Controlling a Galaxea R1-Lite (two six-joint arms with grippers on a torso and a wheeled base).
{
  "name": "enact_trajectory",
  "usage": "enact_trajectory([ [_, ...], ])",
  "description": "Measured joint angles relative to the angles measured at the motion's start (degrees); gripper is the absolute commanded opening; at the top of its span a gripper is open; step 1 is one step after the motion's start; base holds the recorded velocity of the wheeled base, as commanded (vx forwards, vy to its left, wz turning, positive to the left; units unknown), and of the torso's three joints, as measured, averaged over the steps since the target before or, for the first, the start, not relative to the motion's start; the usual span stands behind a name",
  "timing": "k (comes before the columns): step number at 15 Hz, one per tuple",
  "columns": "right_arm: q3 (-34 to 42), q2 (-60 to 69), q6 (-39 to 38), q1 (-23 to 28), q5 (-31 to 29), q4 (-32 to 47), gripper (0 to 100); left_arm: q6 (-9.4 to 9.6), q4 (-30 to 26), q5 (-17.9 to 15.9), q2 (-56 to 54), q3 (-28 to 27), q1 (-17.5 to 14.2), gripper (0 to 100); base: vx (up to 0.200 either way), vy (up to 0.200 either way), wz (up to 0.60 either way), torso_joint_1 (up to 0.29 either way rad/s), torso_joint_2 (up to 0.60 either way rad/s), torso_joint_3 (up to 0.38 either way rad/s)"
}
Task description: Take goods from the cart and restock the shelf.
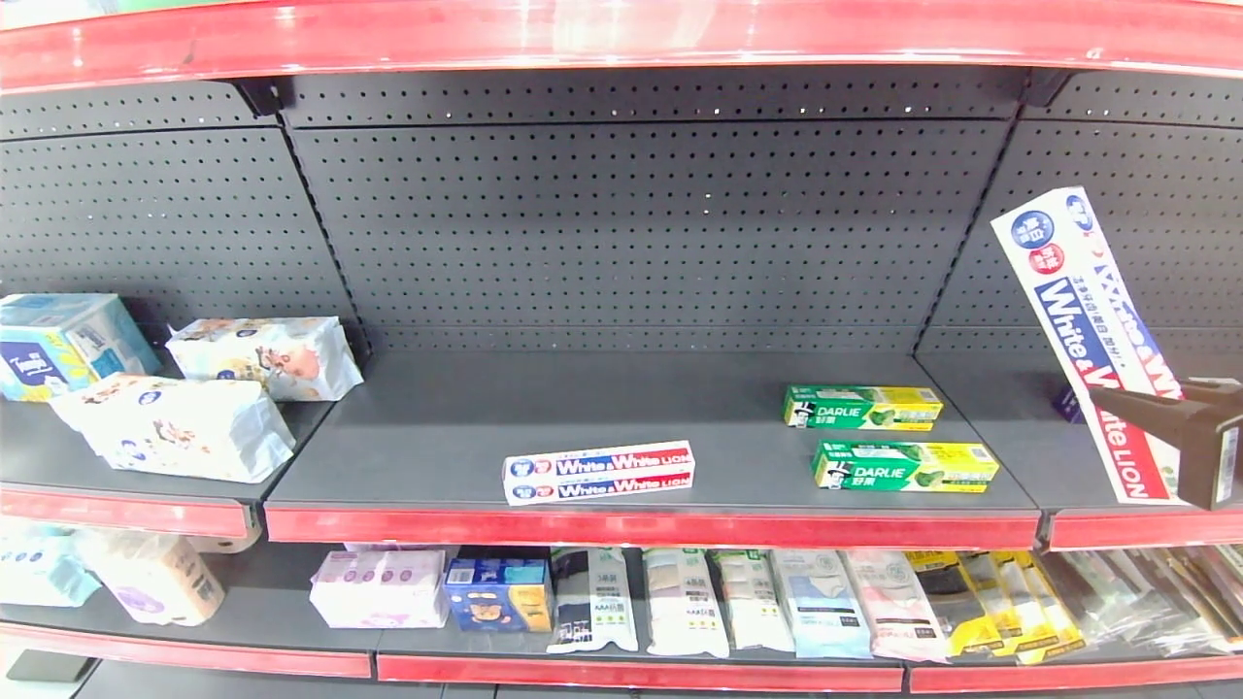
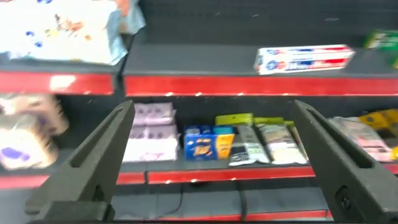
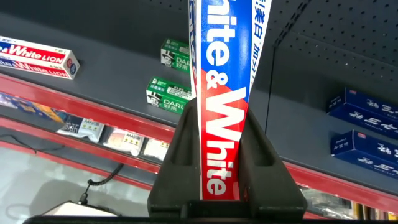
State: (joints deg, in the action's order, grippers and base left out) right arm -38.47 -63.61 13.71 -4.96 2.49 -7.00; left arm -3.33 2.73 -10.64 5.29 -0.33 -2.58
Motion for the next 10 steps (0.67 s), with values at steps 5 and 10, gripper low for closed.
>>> enact_trajectory([
  [5, -1.4, 1.2, 0.0, -0.3, 0.7, 0.4, 0, 3.22, -0.1, -2.1, -3.1, -0.1, 2.6, 100, 0.000, 0.000, 0.00, 0.000, 0.00, 0.000],
  [10, -0.7, -0.7, 0.0, -1.8, 5.7, 0.3, 0, 5.07, 0.1, 3.7, -4.8, 0.3, 2.3, 100, 0.000, 0.000, 0.00, 0.000, 0.00, 0.000],
])
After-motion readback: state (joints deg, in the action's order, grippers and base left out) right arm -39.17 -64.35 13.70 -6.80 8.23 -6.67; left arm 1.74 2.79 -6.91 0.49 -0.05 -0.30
